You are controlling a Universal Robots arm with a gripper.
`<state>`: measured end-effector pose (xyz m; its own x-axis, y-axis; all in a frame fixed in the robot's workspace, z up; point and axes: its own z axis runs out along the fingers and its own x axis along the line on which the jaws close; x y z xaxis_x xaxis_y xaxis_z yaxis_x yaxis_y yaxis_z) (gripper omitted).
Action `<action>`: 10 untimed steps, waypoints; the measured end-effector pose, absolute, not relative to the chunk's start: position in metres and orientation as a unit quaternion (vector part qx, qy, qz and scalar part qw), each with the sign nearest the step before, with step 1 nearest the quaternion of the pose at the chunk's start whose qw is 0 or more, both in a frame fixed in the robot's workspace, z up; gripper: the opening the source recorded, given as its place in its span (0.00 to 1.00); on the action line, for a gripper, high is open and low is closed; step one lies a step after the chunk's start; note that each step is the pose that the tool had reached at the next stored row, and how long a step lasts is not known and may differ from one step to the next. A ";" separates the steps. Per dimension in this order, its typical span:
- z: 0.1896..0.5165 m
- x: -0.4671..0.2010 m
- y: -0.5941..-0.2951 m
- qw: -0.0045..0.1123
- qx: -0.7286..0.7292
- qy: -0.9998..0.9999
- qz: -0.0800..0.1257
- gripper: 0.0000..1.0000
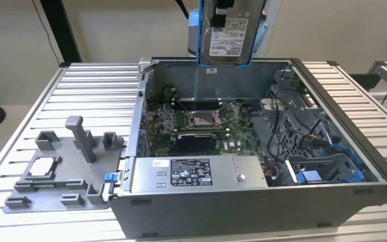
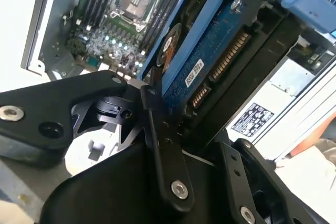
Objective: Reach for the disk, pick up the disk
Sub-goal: 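Pick up the disk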
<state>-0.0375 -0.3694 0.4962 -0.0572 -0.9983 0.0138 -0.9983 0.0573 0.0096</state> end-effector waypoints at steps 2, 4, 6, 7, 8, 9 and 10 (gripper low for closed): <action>0.496 -0.033 -0.369 0.008 0.687 -0.727 0.001 0.00; 0.496 -0.028 -0.369 0.008 0.687 -0.727 0.001 0.00; 0.496 -0.023 -0.369 0.008 0.687 -0.727 0.001 0.00; 0.496 -0.021 -0.369 0.008 0.687 -0.727 0.001 0.00; 0.496 -0.019 -0.369 0.009 0.687 -0.727 0.001 0.00; 0.496 -0.016 -0.369 0.009 0.687 -0.727 0.001 0.00; 0.496 -0.014 -0.369 0.009 0.687 -0.727 0.001 0.00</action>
<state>-0.0139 -0.3694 0.4962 -0.0572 -0.9983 0.0139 -0.9983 0.0573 0.0102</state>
